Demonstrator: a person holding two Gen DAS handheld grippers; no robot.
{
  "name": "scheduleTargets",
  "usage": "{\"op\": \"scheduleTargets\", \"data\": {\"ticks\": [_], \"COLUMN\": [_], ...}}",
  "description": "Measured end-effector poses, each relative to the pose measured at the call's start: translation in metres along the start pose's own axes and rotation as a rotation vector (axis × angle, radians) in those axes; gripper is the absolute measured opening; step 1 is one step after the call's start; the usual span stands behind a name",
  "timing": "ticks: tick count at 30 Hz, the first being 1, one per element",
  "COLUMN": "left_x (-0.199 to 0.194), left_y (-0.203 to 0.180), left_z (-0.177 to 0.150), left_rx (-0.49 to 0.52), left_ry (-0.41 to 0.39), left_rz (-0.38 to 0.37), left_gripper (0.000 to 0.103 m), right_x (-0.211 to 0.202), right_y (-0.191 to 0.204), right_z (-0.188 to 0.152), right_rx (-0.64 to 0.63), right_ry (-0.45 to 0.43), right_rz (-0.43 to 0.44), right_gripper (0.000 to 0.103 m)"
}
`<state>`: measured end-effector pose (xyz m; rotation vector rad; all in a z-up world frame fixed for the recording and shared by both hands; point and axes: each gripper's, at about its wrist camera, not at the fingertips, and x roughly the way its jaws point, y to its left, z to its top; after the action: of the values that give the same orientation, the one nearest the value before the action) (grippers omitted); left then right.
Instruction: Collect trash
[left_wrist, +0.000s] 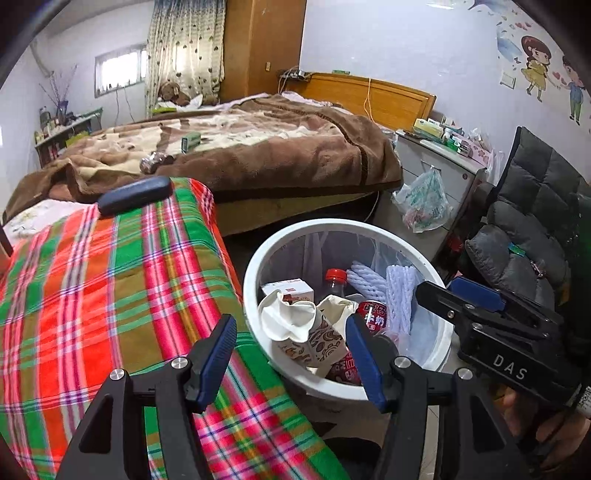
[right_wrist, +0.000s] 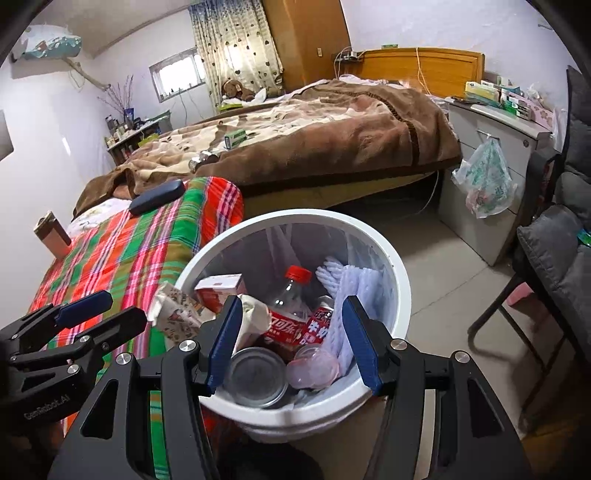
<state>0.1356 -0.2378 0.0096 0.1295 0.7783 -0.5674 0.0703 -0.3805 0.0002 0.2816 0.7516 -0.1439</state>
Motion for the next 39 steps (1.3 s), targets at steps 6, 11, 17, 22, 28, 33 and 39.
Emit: {"op": "scheduleTargets", "data": {"ticks": [6,11,17,22,28,33,39], "left_x": [-0.026,-0.045,-0.064,-0.073,-0.077,-0.077,-0.079], "left_y": [-0.001,-0.001,0.002,0.002,-0.006,-0.011,-0.013], "left_z": [-0.011,-0.027,-0.050,-0.065,-0.077,-0.080,-0.081], "left_rx": [0.001,0.004,-0.009,-0.014,0.000,0.003,-0.001], "left_ry": [-0.043,-0.069,-0.111,-0.123,-0.132,-0.127,-0.133], "left_rz": [0.023,0.069,0.119,0.129,0.159,0.156,0.157], "left_gripper": [0.061,0.061,0.061,0.061,0.061,0.061,0.061], "right_x": [-0.018,-0.029,-0.043,-0.054,-0.057,-0.057,-0.058], "right_y": [0.011,0.021,0.032,0.033,0.036,0.036,0.038], "right_z": [-0.010,-0.022,-0.040,-0.051,-0.061,-0.061,-0.063], "right_rx": [-0.011,-0.016,-0.024,-0.004,0.005,0.006,-0.002], "right_ry": [-0.039,-0.068,-0.098,-0.135,-0.148,-0.148,-0.153], "right_rz": [-0.001,-0.011,-0.030,-0.061,-0.081,-0.077,-0.076], "right_gripper": [0.058,0.058,0.058,0.058,0.058,0.058,0.058]}}
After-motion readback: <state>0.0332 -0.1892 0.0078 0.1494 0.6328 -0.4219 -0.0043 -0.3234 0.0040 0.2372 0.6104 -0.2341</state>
